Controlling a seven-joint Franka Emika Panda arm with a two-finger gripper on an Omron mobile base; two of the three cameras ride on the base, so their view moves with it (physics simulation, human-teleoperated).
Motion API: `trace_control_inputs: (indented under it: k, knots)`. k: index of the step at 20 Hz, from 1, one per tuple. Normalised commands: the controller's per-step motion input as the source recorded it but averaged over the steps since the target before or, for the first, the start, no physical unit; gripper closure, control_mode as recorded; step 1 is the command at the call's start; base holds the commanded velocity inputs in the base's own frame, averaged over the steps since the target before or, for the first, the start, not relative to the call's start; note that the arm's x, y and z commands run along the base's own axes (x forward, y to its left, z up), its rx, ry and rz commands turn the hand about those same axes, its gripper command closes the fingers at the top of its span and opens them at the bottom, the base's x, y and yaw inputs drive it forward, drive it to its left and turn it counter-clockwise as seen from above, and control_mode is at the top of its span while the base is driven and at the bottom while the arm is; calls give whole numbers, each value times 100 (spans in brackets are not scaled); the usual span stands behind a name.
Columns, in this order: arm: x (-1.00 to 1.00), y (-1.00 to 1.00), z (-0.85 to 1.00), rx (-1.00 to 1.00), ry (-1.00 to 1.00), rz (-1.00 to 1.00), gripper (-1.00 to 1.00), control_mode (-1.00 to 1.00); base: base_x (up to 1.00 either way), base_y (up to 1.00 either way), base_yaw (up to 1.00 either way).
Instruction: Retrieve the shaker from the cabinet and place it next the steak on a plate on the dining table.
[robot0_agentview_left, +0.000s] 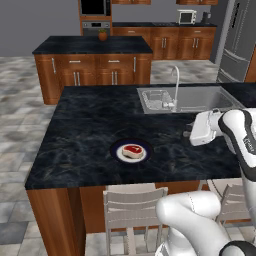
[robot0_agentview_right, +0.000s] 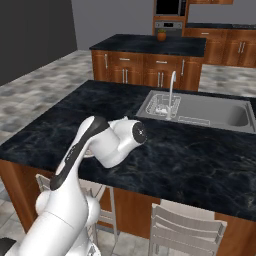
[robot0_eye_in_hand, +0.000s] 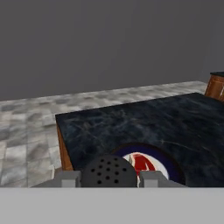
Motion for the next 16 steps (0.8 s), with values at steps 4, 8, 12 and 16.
trace_control_inputs:
  k: [4,8,12,16]
  knots:
    - [29,14,-27,0,2,1,100,-100,0,0,0]
    - [23,0,-26,0,0,0,100,-100,0,0,0]
    - [20,0,-26,0,0,0,100,-100,0,0,0]
    - [24,0,-25,0,0,0,100,-100,0,0,0]
